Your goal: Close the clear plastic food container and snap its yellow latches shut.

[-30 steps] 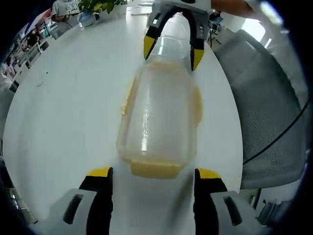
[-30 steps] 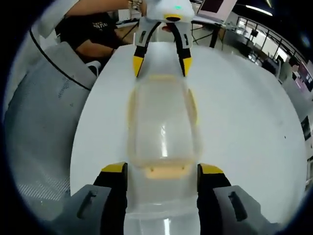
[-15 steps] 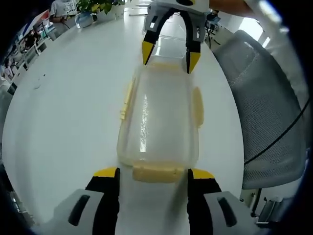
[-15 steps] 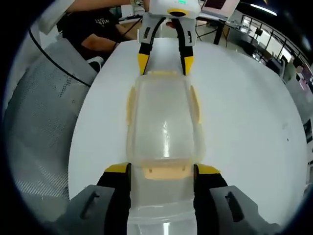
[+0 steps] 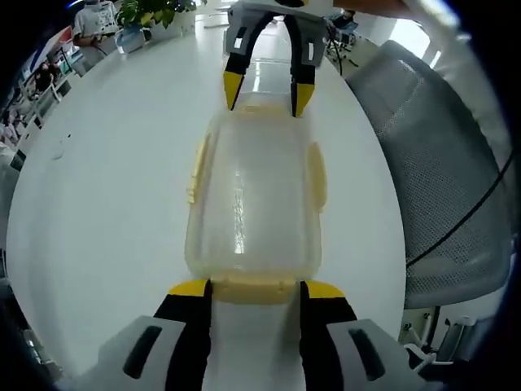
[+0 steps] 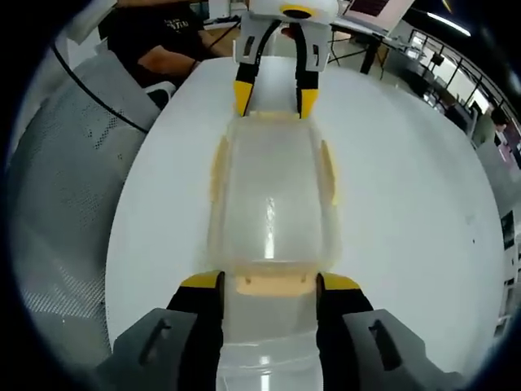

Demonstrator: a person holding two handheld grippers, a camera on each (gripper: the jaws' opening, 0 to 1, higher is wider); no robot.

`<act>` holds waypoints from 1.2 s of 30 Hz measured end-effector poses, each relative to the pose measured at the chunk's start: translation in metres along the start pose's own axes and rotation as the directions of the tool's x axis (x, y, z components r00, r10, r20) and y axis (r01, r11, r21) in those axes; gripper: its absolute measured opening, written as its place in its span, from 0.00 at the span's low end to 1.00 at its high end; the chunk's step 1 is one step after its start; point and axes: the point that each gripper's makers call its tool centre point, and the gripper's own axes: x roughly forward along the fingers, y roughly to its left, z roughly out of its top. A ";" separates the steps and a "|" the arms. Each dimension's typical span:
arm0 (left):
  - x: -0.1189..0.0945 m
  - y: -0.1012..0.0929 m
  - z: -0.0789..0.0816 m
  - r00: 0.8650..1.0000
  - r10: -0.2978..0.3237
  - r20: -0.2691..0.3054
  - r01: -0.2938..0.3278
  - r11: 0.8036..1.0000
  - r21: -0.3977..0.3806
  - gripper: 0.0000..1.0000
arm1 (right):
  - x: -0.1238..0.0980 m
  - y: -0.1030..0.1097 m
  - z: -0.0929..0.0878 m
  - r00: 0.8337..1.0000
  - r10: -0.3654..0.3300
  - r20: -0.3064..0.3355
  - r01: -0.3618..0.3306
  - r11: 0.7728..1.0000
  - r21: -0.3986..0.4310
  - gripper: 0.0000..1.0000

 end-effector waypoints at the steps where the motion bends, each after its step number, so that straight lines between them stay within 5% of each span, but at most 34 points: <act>1: 0.000 0.000 0.000 1.000 0.002 -0.001 -0.002 1.000 0.001 0.38 | 0.000 0.000 0.000 1.000 -0.001 -0.003 0.001 1.000 -0.001 0.41; 21: 0.000 -0.002 0.001 1.000 -0.003 -0.012 0.003 1.000 -0.003 0.34 | 0.003 -0.002 -0.002 0.996 -0.019 -0.083 0.019 1.000 0.005 0.35; 36: -0.003 -0.009 -0.004 0.999 0.005 -0.041 -0.004 1.000 0.016 0.33 | 0.004 0.004 0.004 0.998 0.006 -0.060 -0.005 1.000 0.013 0.34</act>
